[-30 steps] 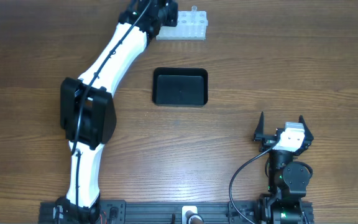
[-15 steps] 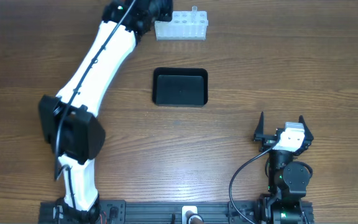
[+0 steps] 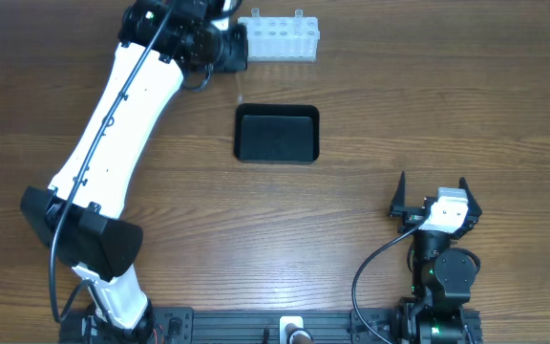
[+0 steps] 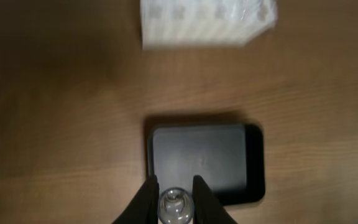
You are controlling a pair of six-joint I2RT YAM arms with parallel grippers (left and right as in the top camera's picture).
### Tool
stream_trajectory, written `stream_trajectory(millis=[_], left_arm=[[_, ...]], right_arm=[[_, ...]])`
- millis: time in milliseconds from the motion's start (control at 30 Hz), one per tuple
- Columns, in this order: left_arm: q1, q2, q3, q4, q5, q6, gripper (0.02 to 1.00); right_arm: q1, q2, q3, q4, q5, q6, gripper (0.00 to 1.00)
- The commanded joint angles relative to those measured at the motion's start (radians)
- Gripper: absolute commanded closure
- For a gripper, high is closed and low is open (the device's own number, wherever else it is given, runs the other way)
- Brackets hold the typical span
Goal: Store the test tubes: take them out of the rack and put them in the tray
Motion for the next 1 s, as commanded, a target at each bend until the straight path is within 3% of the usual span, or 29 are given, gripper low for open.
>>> stream_trajectory(millis=[33, 467, 1000], left_arm=[[-0.035, -0.01, 0.007, -0.065, 0.039, -0.036, 0.978], [-0.063, 0.124, 0.007, -0.145, 0.064, -0.036, 0.969], [-0.055, 0.266, 0.007, -0.014, 0.053, -0.036, 0.976]], right_arm=[[0.005, -0.007, -0.005, -0.004, -0.006, 0.002, 0.009], [0.005, -0.007, -0.005, -0.004, -0.006, 0.002, 0.009], [0.005, -0.007, -0.005, -0.004, -0.006, 0.002, 0.009]])
